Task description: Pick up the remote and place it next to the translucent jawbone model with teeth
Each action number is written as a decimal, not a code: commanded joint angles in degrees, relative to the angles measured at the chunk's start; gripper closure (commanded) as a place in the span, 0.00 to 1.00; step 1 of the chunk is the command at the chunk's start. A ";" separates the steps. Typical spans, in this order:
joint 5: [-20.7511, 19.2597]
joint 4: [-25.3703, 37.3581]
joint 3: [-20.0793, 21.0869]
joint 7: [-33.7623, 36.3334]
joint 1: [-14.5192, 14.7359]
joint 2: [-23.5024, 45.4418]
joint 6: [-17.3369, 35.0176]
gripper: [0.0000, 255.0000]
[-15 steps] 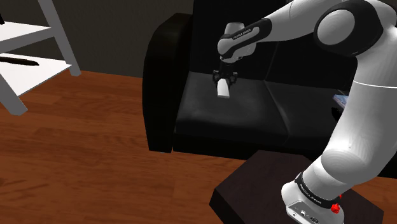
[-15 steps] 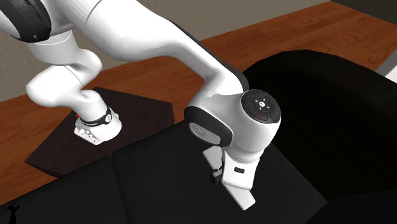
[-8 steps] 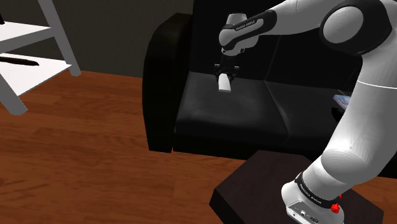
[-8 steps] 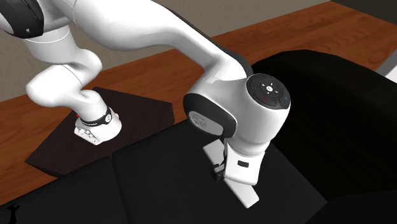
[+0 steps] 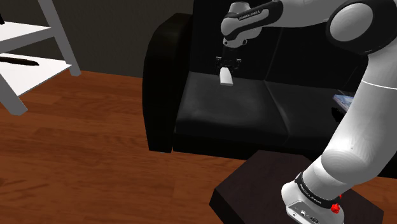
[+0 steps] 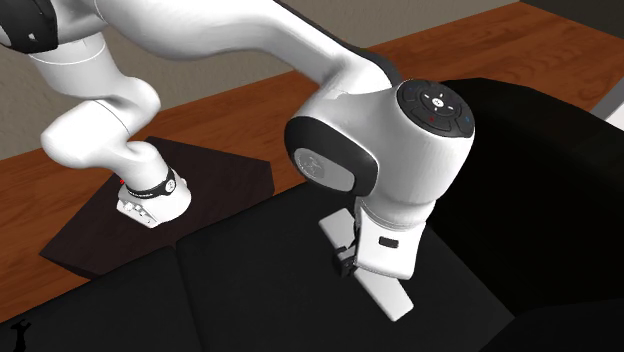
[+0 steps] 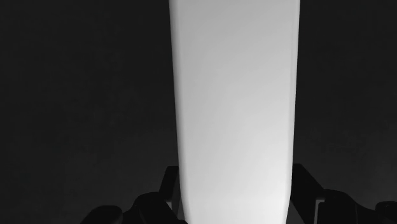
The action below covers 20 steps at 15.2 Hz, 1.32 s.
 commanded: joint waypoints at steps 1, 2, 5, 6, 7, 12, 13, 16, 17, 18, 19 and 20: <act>-0.03 1.10 -0.01 0.01 0.00 -0.39 -1.49 1.00; -0.04 1.61 -0.01 0.01 0.01 -0.58 -2.20 1.00; -0.06 3.00 -0.02 0.02 0.01 -1.05 -4.05 1.00; -0.06 1.22 -0.42 -1.01 -0.61 -2.32 -3.54 1.00; -0.08 -0.49 -0.83 -2.05 -1.24 -3.56 -3.06 1.00; -0.33 -7.80 -3.20 -7.47 -4.34 -9.03 -1.17 1.00; -0.41 -9.04 -3.73 -8.60 -4.97 -9.99 -0.87 1.00; -0.75 -12.31 -5.41 -12.04 -6.85 -12.58 -0.14 1.00; -0.88 -13.26 -6.01 -13.22 -7.48 -13.36 0.06 1.00; -1.02 -14.15 -6.62 -14.40 -8.12 -14.08 0.25 1.00; -1.16 -14.96 -7.24 -15.60 -8.75 -14.76 0.42 1.00; -1.32 -15.71 -7.88 -16.81 -9.40 -15.39 0.57 1.00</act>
